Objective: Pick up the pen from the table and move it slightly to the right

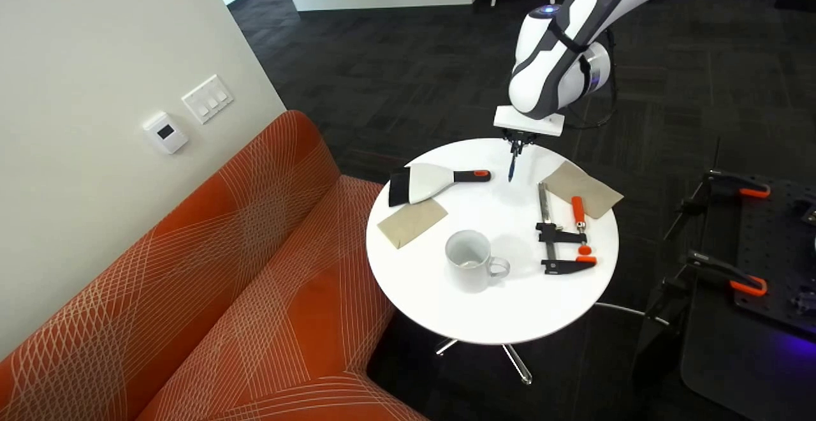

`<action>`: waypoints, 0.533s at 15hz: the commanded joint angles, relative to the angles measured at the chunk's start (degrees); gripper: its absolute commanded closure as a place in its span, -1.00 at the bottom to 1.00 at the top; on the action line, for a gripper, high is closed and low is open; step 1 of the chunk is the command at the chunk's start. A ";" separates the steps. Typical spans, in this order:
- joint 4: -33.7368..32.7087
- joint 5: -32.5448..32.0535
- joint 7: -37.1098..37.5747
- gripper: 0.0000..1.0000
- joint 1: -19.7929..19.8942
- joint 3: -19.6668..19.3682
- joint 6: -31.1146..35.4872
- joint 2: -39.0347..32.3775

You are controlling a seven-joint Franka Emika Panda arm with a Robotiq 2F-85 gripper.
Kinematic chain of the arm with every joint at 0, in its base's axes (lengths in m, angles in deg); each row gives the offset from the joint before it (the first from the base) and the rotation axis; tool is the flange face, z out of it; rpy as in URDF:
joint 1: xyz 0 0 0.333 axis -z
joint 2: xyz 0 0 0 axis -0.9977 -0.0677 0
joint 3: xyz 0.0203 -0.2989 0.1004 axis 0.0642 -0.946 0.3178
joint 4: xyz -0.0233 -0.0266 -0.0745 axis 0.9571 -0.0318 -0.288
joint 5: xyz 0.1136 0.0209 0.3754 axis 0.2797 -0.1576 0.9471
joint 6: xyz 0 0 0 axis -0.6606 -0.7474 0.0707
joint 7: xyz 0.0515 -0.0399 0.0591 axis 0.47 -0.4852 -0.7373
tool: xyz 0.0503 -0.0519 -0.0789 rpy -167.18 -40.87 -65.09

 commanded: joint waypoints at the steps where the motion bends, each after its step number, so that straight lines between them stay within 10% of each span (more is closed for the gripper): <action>1: 0.35 3.05 2.34 0.92 2.29 0.94 3.48 -1.15; 8: -2.98 6.27 3.03 0.92 6.33 3.11 5.24 -6.70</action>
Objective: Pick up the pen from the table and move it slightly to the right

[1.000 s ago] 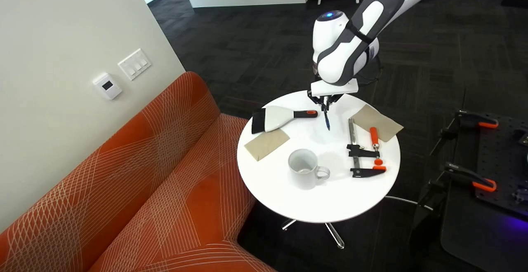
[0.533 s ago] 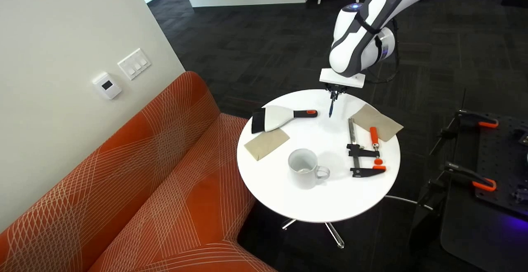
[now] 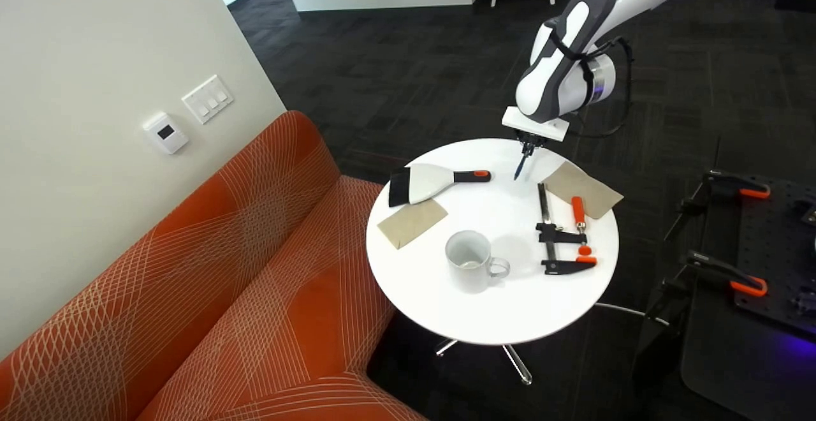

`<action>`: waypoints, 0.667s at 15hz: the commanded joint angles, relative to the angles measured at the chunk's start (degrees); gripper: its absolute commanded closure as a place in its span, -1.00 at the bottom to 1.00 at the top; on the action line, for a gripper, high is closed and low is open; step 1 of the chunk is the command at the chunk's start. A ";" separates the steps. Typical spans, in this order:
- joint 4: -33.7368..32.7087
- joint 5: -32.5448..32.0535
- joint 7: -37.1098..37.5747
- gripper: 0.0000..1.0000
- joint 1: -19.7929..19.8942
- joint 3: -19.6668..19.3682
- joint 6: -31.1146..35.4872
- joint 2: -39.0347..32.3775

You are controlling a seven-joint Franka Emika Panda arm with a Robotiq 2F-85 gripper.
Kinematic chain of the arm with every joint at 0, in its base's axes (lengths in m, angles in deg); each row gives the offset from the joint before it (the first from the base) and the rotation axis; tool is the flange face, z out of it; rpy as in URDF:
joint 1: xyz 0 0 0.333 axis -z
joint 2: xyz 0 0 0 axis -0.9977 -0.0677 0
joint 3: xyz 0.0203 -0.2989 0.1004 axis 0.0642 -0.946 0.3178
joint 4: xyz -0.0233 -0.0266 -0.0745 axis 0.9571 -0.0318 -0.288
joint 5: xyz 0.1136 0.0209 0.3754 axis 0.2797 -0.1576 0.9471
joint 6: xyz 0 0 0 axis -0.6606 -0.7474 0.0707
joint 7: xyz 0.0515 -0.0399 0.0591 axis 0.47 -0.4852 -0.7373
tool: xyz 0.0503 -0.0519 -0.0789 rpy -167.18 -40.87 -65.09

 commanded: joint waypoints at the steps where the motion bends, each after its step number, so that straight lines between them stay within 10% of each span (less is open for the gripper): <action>1: -2.71 1.67 1.08 0.92 2.02 1.91 2.06 -2.96; 5: -4.87 2.24 1.07 0.92 2.85 2.57 3.24 -5.12; 6: -5.22 2.24 1.15 0.18 2.84 2.58 3.19 -5.44; 10: -5.73 2.30 1.08 -0.28 2.71 2.54 3.59 -5.77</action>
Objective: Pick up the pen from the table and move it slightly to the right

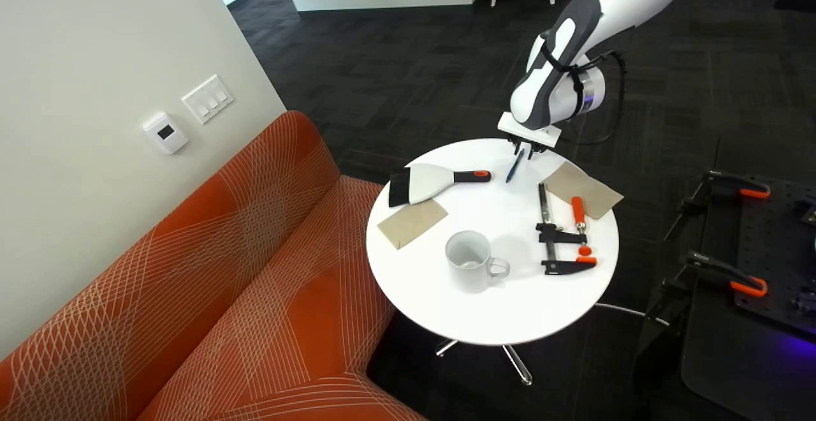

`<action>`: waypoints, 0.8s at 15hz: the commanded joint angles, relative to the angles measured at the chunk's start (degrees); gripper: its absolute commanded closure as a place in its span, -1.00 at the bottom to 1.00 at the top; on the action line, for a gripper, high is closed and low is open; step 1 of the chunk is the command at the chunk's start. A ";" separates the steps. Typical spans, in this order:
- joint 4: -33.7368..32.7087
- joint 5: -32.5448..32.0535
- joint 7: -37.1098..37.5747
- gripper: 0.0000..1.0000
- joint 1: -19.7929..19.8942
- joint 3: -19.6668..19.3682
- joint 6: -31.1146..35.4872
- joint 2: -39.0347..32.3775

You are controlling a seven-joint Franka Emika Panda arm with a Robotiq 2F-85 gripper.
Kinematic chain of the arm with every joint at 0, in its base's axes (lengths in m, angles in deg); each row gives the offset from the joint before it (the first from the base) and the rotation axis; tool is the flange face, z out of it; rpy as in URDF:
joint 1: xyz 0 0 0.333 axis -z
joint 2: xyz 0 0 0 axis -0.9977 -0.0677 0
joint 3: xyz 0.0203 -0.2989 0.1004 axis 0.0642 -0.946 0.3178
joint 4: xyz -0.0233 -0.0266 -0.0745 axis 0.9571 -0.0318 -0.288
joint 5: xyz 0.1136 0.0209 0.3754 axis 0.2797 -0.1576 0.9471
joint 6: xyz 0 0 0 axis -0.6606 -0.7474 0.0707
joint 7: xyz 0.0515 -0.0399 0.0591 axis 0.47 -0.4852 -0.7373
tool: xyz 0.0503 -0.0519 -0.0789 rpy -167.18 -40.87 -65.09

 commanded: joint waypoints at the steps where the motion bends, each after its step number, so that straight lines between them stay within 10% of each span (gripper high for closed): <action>1: -0.49 1.21 0.94 -0.45 0.63 1.10 2.02 -0.16; 5: 1.00 1.27 0.88 -0.98 0.07 0.91 3.89 1.10; 12: 2.52 1.00 0.30 -1.00 -0.36 1.24 7.04 2.53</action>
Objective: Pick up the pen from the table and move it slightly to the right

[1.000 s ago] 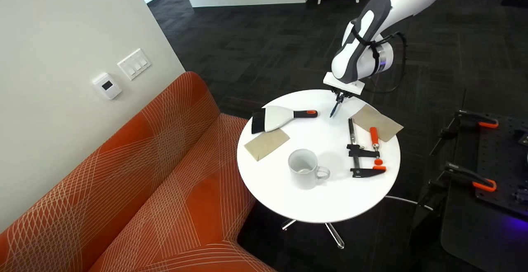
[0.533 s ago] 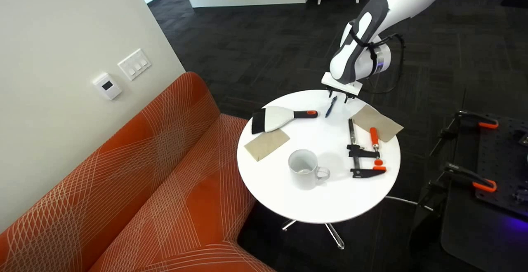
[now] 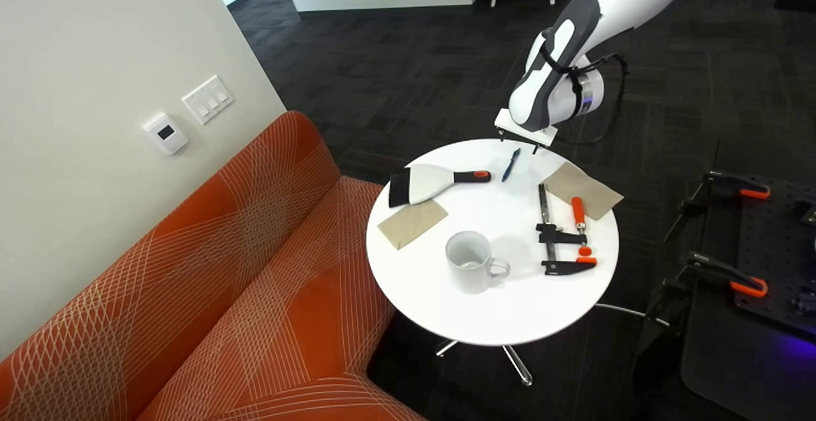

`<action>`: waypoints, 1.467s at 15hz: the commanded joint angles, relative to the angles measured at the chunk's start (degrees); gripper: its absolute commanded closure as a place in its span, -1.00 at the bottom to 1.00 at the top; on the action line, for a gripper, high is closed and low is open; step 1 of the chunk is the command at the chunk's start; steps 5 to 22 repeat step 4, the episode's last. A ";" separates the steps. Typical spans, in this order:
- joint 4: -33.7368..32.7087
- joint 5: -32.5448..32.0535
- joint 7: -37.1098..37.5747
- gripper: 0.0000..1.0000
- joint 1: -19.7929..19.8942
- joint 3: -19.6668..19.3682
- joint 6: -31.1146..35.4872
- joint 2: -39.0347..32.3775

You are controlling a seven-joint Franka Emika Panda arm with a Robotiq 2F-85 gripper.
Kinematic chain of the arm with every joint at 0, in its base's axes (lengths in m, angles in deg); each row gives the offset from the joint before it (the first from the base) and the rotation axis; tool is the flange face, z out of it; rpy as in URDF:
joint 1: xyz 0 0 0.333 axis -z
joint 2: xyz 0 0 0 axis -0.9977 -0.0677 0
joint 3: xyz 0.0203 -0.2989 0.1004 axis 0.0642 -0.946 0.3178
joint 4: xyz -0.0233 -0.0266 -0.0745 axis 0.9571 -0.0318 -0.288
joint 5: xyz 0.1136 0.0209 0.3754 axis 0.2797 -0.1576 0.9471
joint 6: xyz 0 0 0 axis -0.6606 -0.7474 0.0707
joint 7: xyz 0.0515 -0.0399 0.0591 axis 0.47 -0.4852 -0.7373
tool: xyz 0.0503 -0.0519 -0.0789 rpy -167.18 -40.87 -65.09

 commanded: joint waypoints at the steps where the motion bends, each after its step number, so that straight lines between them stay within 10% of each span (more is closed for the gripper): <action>1: -0.01 -0.09 0.16 -1.00 -0.14 -0.05 0.01 0.10; 22: -0.02 -0.11 0.15 -1.00 -0.13 -0.03 0.02 -0.08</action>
